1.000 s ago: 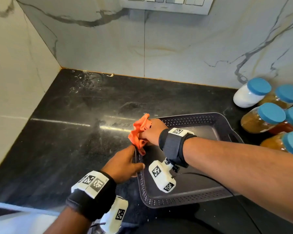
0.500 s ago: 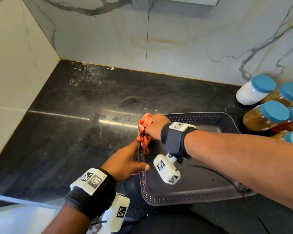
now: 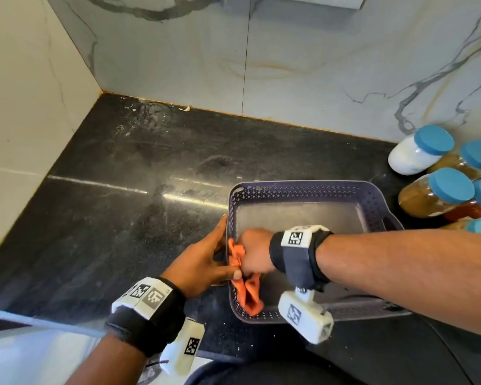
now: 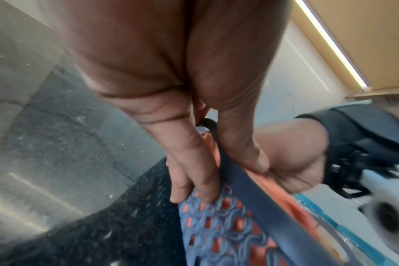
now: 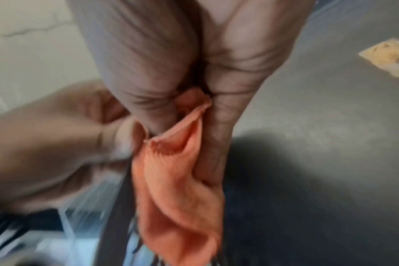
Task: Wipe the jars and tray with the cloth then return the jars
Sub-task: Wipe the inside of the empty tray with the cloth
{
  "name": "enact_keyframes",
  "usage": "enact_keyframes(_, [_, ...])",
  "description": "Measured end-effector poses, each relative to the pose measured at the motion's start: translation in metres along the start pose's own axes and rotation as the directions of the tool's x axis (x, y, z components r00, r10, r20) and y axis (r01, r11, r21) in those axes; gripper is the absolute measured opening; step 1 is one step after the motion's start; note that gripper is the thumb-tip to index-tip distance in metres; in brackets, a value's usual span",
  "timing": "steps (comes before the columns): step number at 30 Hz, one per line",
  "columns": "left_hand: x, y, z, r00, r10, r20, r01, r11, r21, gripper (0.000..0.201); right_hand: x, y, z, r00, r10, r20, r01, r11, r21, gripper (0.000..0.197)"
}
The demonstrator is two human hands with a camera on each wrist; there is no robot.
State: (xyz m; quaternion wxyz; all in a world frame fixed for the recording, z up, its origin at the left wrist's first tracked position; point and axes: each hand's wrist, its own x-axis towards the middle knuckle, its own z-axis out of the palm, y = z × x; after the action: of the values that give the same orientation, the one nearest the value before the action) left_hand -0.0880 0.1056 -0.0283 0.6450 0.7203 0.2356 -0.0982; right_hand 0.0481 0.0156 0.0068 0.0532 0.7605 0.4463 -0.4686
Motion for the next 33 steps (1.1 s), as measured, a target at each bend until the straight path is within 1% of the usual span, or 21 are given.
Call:
enact_keyframes(2, [-0.003,0.003,0.002,1.0,-0.011,-0.015,0.011,1.0,0.001,0.112,0.016,0.005,-0.019,0.977,0.084,-0.195,-0.068,0.994,0.086,0.019])
enact_keyframes(4, [-0.005,0.007,0.003,0.999,-0.044,-0.025,0.044,0.999,0.0,0.109,0.03,0.009,-0.037,0.92,0.164,-0.356,-0.101,0.977,0.19,0.02])
enact_keyframes(6, [-0.006,0.008,0.007,0.998,-0.065,-0.014,0.065,0.998,-0.021,0.103,0.038,0.01,-0.043,0.895,0.17,-0.413,-0.094,0.976,0.196,0.015])
enact_keyframes(7, [-0.007,0.008,0.008,0.997,-0.071,-0.009,0.071,0.997,-0.038,0.099,0.036,0.007,-0.041,0.896,0.156,-0.417,-0.084,0.979,0.187,0.015])
enact_keyframes(10, [-0.008,0.006,0.014,0.997,-0.075,-0.024,0.073,0.995,-0.068,0.087,0.025,0.007,-0.014,0.938,0.111,-0.327,-0.045,0.978,0.202,0.016])
enact_keyframes(12, [-0.009,0.005,0.017,0.995,-0.083,-0.049,0.08,0.995,-0.064,0.084,0.012,0.007,0.01,0.975,0.06,-0.216,-0.027,0.988,0.152,0.019])
enact_keyframes(14, [-0.01,0.004,0.019,0.995,-0.08,-0.058,0.075,0.994,-0.08,0.08,-0.005,0.008,0.026,0.996,-0.017,-0.089,0.03,0.99,0.138,0.014])
enact_keyframes(16, [-0.011,0.004,0.022,0.994,-0.068,-0.087,0.063,0.996,-0.056,0.072,-0.018,0.009,0.034,0.994,-0.104,0.02,0.101,0.986,0.13,0.023])
enact_keyframes(17, [-0.012,0.007,0.025,0.99,-0.062,-0.125,0.063,0.998,0.003,0.067,-0.023,0.01,0.034,0.988,-0.151,0.046,0.147,0.986,0.073,0.024])
enact_keyframes(18, [-0.013,0.01,0.027,0.983,-0.058,-0.176,0.07,0.995,0.068,0.061,-0.025,0.01,0.033,0.984,-0.171,0.05,0.171,0.985,-0.004,0.019])
enact_keyframes(19, [-0.013,0.014,0.03,0.97,-0.067,-0.233,0.095,0.989,0.113,0.056,-0.028,0.011,0.031,0.982,-0.184,0.049,0.187,0.98,-0.068,0.013])
enact_keyframes(20, [-0.014,0.018,0.032,0.955,-0.087,-0.283,0.128,0.983,0.13,0.052,-0.031,0.012,0.03,0.977,-0.204,0.067,0.208,0.975,-0.074,0.012])
enact_keyframes(22, [-0.013,0.028,0.037,0.935,-0.112,-0.335,0.18,0.967,0.179,0.044,-0.035,0.015,0.028,0.95,-0.289,0.117,0.296,0.954,-0.049,0.02])
enact_keyframes(23, [-0.013,0.032,0.038,0.931,-0.118,-0.344,0.198,0.958,0.207,0.041,-0.038,0.016,0.027,0.94,-0.311,0.14,0.326,0.941,-0.094,0.023])
enact_keyframes(25, [-0.013,0.04,0.041,0.928,-0.115,-0.354,0.212,0.945,0.25,0.035,-0.044,0.022,0.021,0.929,-0.307,0.206,0.357,0.892,-0.277,0.023])
enact_keyframes(27, [-0.013,0.044,0.042,0.921,-0.103,-0.377,0.229,0.924,0.306,0.03,-0.049,0.031,0.012,0.918,-0.225,0.326,0.366,0.796,-0.481,0.016])
enact_keyframes(29, [-0.013,0.045,0.042,0.909,-0.105,-0.404,0.255,0.906,0.338,0.032,-0.053,0.045,0.008,0.895,-0.097,0.436,0.376,0.692,-0.616,0.01])
enact_keyframes(30, [-0.013,0.045,0.041,0.902,-0.109,-0.417,0.265,0.903,0.337,0.035,-0.055,0.051,0.008,0.889,-0.054,0.454,0.374,0.657,-0.654,0.006])
enact_keyframes(31, [-0.013,0.045,0.04,0.898,-0.111,-0.426,0.27,0.903,0.334,0.038,-0.057,0.056,0.009,0.895,-0.05,0.443,0.366,0.65,-0.666,0.008])
enact_keyframes(32, [-0.012,0.045,0.04,0.895,-0.11,-0.433,0.273,0.902,0.335,0.039,-0.057,0.058,0.013,0.91,-0.06,0.411,0.345,0.661,-0.667,0.016])
enact_keyframes(33, [-0.012,0.046,0.041,0.891,-0.11,-0.44,0.28,0.897,0.343,0.04,-0.057,0.057,0.016,0.923,-0.078,0.377,0.323,0.69,-0.648,0.018])
